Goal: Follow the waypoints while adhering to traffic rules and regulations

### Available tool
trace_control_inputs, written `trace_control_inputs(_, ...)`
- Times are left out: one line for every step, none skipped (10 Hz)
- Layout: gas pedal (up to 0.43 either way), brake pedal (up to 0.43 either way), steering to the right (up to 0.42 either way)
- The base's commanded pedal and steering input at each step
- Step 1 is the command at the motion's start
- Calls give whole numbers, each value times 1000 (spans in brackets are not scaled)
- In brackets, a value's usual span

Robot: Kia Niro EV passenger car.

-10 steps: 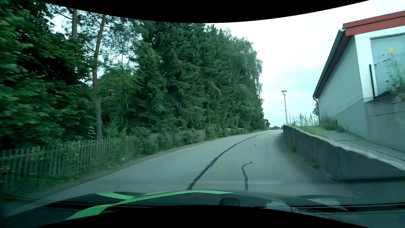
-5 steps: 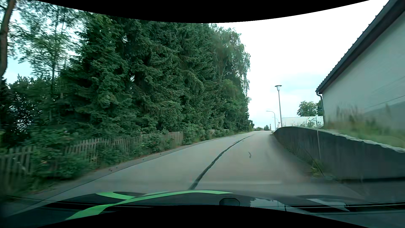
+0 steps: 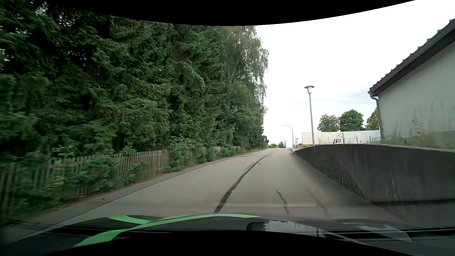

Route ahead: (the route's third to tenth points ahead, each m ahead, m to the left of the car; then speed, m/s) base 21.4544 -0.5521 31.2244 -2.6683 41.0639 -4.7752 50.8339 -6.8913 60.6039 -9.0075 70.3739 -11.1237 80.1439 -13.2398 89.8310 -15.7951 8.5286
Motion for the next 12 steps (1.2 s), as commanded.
trace_control_inputs(268,0,82)
trace_control_inputs(268,0,80)
trace_control_inputs(268,0,78)
trace_control_inputs(268,0,75)
trace_control_inputs(268,0,69)
trace_control_inputs(268,0,66)
trace_control_inputs(268,0,65)
trace_control_inputs(268,0,64)
trace_control_inputs(268,0,62)
trace_control_inputs(268,0,58)
trace_control_inputs(268,0,52)
trace_control_inputs(268,0,48)
